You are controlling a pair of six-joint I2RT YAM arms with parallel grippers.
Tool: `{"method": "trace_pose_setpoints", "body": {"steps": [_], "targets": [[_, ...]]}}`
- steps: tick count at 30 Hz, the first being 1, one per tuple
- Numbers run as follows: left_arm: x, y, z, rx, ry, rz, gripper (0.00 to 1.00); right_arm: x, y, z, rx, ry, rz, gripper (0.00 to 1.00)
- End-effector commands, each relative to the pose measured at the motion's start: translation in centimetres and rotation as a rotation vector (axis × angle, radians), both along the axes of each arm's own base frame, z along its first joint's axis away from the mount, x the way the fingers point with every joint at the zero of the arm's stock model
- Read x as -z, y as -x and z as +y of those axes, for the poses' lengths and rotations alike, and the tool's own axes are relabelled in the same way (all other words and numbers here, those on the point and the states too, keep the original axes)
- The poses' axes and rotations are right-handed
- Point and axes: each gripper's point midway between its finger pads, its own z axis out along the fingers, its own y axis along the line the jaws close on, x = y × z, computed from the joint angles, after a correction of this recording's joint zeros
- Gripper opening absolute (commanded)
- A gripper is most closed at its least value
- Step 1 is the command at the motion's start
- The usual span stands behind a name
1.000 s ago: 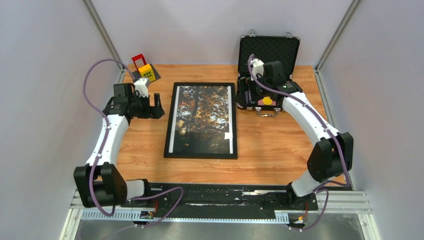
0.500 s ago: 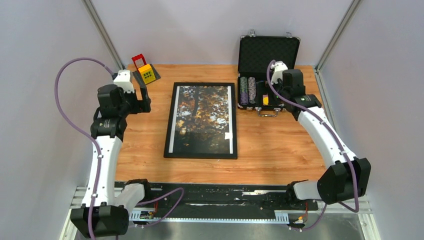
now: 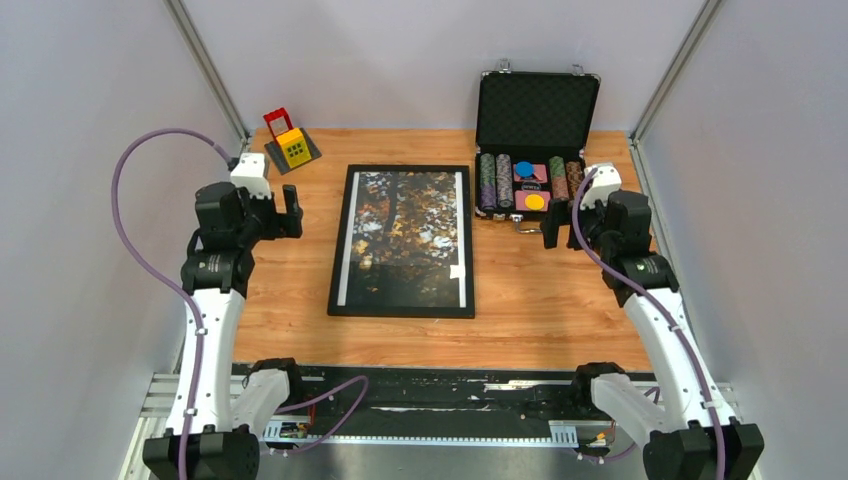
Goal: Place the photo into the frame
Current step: Reset both arms
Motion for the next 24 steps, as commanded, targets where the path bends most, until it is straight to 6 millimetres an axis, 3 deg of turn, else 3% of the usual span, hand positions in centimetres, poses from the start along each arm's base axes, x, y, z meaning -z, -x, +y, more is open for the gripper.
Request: {"method": "trace_pose_setpoints", "body": {"steps": [1, 10, 24], "targets": [[-0.1, 0.4, -0.3, 0.019, 0.000, -0.051, 1.00, 0.2, 0.2, -0.7, 0.021, 0.033, -0.077, 1.00], [-1.3, 0.8, -0.4, 0.032, -0.029, -0.168, 1.00, 1.3, 0.9, -1.1, 0.003, 0.082, -0.086, 1.00], [1.6, 1.3, -0.9, 0.088, -0.067, -0.128, 1.00, 1.5, 0.9, -1.2, 0.003, 0.094, -0.084, 1.00]]}}
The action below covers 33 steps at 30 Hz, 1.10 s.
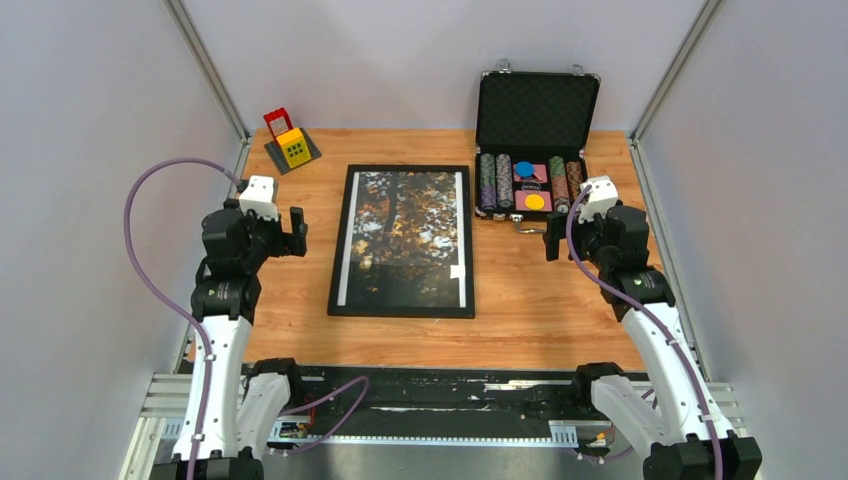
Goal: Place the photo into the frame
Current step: Reset both arms
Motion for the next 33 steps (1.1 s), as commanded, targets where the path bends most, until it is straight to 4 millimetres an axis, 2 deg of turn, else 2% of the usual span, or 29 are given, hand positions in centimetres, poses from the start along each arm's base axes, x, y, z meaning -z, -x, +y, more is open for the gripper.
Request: {"method": "trace_pose_setpoints", "body": {"steps": [1, 13, 33], "targets": [[-1.5, -0.2, -0.2, 0.027, -0.026, -0.067, 1.00, -1.5, -0.6, -0.2, 0.004, 0.014, -0.064, 1.00], [-1.8, 0.0, 0.2, 0.011, -0.041, -0.091, 1.00, -2.3, -0.1, -0.4, 0.004, 0.013, -0.099, 1.00], [-1.9, 0.1, 0.4, -0.001, -0.053, -0.097, 1.00, -2.3, -0.2, -0.9, 0.023, 0.018, -0.101, 1.00]]}}
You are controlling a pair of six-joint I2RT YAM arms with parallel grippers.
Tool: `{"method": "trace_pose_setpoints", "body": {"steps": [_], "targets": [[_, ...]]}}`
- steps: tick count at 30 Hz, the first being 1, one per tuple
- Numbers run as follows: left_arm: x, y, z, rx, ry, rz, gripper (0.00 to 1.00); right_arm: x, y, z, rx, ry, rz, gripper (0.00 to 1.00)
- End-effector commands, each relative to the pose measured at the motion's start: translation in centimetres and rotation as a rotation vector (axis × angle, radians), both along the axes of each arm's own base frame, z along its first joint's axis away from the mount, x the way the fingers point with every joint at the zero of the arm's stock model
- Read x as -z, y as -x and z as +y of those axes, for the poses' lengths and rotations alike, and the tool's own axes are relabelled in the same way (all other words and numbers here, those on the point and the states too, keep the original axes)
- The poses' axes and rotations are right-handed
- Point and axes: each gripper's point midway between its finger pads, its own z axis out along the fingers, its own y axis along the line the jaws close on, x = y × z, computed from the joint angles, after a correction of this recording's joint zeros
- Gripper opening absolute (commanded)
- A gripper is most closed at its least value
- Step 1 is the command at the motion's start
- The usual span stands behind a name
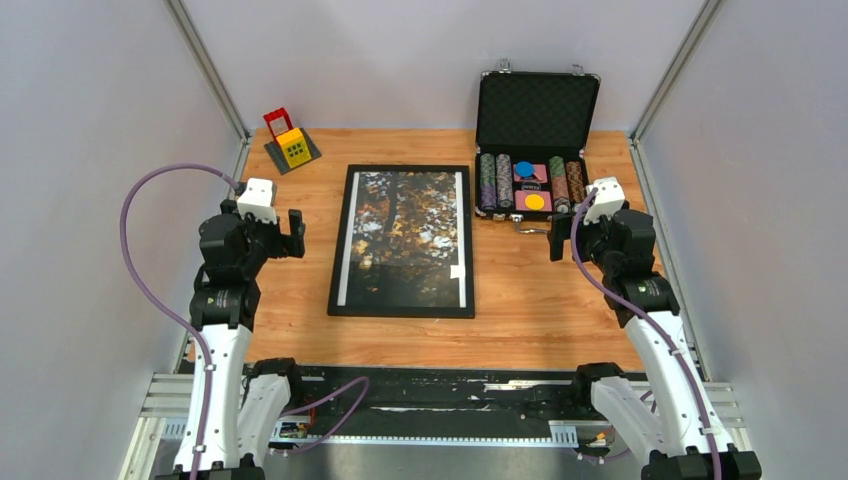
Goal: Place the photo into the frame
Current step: Reset both arms
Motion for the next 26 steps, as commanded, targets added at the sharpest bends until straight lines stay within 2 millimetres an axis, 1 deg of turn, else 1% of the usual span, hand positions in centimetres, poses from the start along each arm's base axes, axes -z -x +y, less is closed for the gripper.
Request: {"method": "trace_pose_setpoints", "body": {"steps": [1, 12, 26], "targets": [[-0.96, -0.36, 0.30, -0.003, -0.025, -0.047, 1.00, -1.22, -0.60, -0.30, 0.007, 0.010, -0.056, 1.00], [-1.12, -0.23, 0.15, 0.006, -0.026, -0.054, 1.00, -1.83, -0.21, -0.54, 0.011, 0.007, -0.082, 1.00], [-0.87, -0.20, 0.06, 0.014, -0.029, -0.050, 1.00, -1.90, -0.26, -0.61, 0.015, 0.004, -0.082, 1.00]]}}
